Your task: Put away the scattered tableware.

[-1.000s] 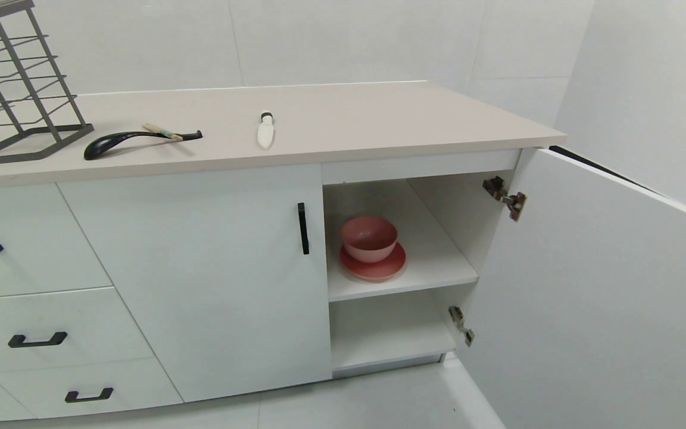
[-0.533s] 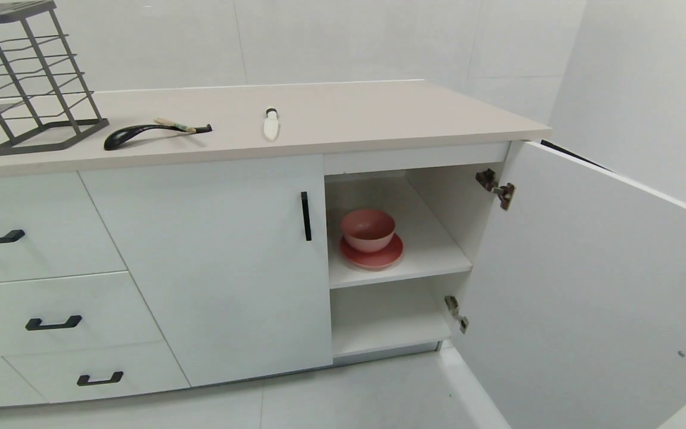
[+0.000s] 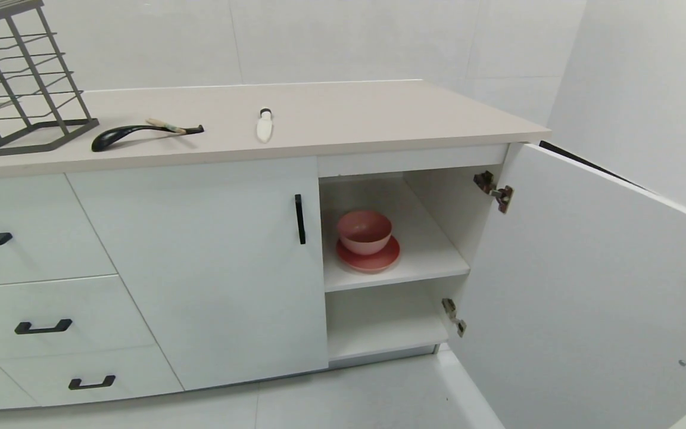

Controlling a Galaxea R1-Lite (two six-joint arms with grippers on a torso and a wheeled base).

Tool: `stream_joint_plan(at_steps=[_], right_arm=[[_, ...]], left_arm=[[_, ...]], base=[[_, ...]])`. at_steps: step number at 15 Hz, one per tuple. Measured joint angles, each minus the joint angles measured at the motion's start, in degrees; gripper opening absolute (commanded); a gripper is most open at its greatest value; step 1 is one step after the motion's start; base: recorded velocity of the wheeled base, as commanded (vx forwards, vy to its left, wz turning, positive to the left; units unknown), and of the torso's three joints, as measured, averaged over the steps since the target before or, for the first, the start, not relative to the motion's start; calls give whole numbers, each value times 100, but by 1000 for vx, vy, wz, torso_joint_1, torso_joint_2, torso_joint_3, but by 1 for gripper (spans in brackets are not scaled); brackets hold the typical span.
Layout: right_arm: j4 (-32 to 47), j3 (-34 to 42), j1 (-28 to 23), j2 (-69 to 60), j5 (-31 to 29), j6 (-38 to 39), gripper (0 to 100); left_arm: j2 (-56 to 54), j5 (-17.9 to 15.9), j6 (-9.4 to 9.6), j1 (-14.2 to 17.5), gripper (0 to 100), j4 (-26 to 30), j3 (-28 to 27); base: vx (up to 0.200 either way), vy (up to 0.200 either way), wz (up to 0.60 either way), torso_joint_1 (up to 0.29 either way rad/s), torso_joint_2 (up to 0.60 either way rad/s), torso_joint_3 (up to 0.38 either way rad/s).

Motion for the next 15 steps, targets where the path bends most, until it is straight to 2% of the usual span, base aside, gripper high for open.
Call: stream_joint_plan(at_steps=[4,6,7,11,15], right_arm=[[7,0,1,0,-5,-33,100],[2,0,6,0,-2,-50,100],[0,0,6,0,-2,-50,0],[-4,-1,6,2,-5,-38,0],[-12,2,0,5,2,-27,0]], left_arm=[[0,-5,-10,-2,100,0,0],[0,-7,-18,2,100,0,0],[0,-5,-22,0,100,2,-2],[0,-10,-21,5,100,7,0],[0,-10,-16,-2,100,2,0]], base=[[0,-200,0,4,5,1],[-200,-200,0,2,2,5],[-200,-200,0,7,2,-7],[-200,0,0,-6,-1,5],[0,0,0,0,0,0]])
